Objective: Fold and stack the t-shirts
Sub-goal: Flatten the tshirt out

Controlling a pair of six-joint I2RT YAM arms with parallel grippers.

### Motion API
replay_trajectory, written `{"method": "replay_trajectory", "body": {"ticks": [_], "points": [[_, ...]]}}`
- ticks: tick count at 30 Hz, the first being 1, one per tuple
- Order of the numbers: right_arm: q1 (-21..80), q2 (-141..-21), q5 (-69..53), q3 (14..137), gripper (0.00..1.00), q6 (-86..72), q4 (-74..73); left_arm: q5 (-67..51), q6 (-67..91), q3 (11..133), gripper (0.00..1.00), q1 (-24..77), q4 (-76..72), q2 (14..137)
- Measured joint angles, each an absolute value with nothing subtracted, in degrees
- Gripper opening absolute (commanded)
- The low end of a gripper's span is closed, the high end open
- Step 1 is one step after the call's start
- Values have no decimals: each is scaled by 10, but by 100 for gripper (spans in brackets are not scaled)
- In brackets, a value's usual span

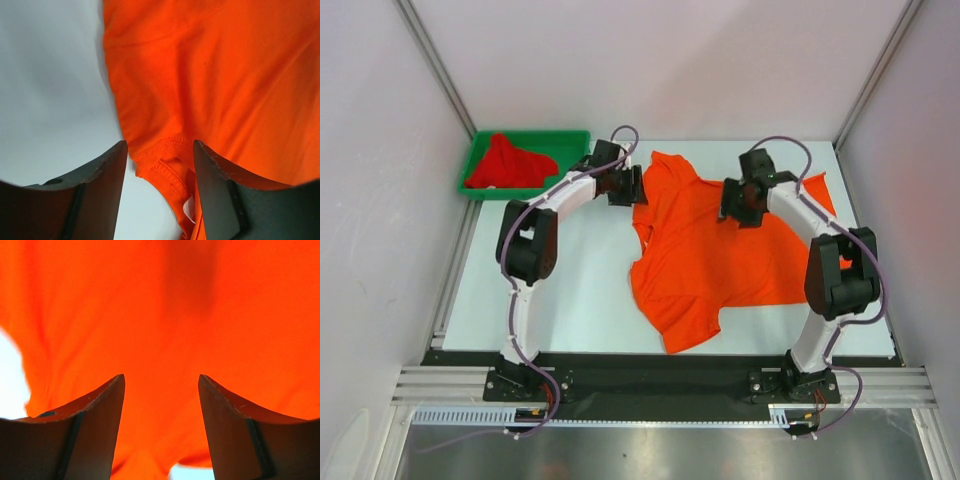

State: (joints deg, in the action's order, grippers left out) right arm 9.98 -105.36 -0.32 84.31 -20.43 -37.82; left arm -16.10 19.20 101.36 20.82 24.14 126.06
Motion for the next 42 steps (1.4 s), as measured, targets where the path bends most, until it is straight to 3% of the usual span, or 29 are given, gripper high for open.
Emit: {"method": "replay_trajectory", "body": {"ticks": [10, 16, 17, 19, 28, 38, 39, 42], "points": [[174, -934, -76, 688, 65, -241, -371, -179, 227, 1000, 55, 209, 279, 1286], [214, -930, -91, 663, 64, -252, -365, -204, 247, 999, 28, 209, 275, 1303], [225, -930, -93, 662, 64, -253, -364, -205, 248, 996, 15, 209, 274, 1304], [247, -930, -102, 661, 62, -255, -361, -197, 246, 995, 0, 209, 275, 1304], [338, -953, -164, 660, 46, -268, -327, -57, 182, 1068, 0, 206, 350, 1307], [412, -1022, -223, 649, 40, -272, -301, 45, 113, 1156, 1, 199, 380, 1344], [418, -1027, -228, 649, 40, -272, -300, 50, 108, 1158, 2, 199, 382, 1349], [433, -1039, -236, 649, 40, -272, -299, 76, 96, 1159, 21, 197, 395, 1362]]}}
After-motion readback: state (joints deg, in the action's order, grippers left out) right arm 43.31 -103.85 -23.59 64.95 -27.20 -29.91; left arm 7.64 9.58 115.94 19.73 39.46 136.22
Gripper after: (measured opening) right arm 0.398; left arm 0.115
